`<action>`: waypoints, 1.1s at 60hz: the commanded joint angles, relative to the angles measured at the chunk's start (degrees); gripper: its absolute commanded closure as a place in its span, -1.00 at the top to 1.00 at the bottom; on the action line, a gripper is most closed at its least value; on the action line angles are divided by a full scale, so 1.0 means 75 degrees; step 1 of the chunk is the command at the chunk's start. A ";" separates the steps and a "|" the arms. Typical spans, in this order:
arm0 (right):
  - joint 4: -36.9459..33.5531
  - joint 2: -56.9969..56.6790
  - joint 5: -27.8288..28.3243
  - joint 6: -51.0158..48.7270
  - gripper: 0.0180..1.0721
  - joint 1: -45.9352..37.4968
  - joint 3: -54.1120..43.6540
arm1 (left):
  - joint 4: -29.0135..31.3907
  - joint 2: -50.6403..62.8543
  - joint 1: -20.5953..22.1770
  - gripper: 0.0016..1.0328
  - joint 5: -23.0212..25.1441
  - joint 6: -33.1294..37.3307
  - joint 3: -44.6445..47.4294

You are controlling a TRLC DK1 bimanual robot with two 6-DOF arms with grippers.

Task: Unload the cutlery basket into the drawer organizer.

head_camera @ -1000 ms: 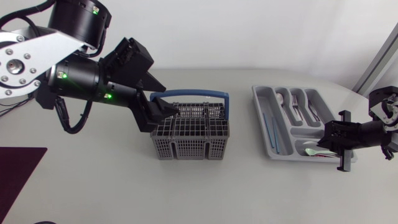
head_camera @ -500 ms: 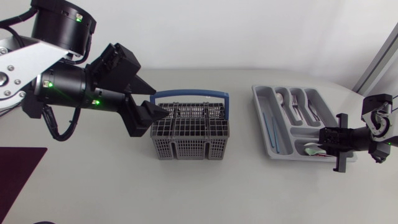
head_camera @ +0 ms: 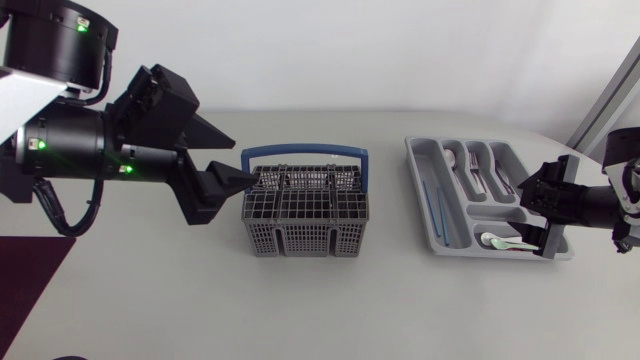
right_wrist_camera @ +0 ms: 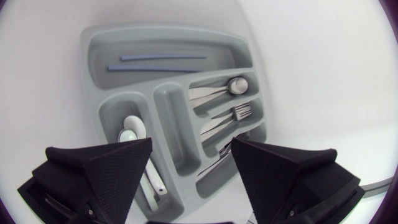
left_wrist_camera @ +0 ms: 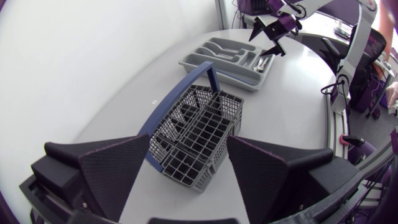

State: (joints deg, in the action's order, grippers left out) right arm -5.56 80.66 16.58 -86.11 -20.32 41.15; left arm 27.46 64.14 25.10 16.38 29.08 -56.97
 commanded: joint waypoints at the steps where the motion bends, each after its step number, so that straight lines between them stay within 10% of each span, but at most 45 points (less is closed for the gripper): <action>1: -0.0161 -0.0525 0.0192 0.0641 0.91 0.0283 -0.0189 | -0.0017 -0.0255 -0.0089 0.90 -0.0016 -0.0186 0.0330; 66: -0.0231 -0.4509 -0.0488 0.8153 0.91 0.3752 -0.1959 | -0.0884 -0.2950 -0.1976 0.90 -0.0028 -0.1721 0.2651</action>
State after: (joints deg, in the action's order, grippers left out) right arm -8.12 48.29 14.41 -28.12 7.14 28.67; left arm 21.89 43.42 11.53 16.19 18.15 -38.79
